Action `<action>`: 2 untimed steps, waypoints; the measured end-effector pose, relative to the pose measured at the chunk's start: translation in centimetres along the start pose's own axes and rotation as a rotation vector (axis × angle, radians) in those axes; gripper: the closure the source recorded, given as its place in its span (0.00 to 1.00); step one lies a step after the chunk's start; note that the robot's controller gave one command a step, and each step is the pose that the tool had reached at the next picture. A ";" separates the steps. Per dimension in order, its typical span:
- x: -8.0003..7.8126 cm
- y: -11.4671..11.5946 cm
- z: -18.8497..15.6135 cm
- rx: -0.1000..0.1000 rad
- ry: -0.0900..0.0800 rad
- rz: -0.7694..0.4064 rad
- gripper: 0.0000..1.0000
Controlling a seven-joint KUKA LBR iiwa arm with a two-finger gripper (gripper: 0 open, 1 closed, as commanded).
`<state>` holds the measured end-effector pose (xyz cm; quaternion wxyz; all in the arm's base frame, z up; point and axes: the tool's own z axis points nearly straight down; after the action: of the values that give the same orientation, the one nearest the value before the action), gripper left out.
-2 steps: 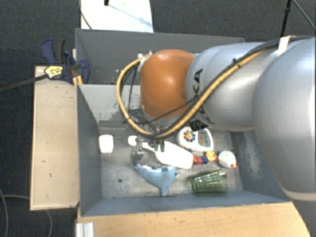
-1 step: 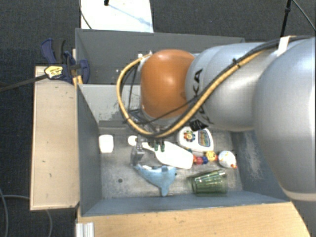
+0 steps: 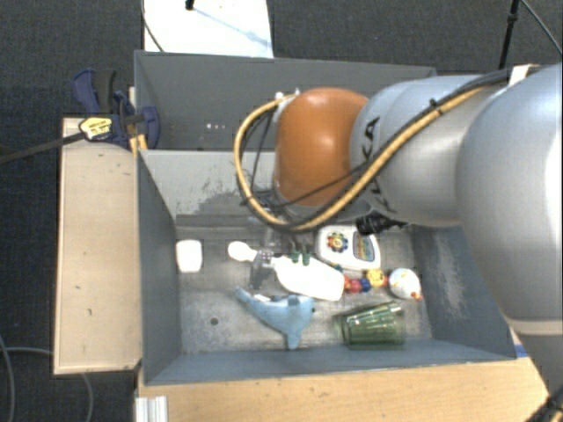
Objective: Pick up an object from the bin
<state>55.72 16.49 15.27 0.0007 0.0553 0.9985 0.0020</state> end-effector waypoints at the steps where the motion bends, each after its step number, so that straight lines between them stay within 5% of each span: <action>1: -1.4 -2.9 2.2 0.005 0.003 -0.090 0.00; 2: 0.1 -2.6 3.0 0.004 0.002 0.049 0.00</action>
Offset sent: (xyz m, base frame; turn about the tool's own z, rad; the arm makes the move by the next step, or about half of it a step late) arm -0.0148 -0.0187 -0.0345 0.1530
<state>55.34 13.98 12.26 -0.0003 0.0797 0.9968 0.0002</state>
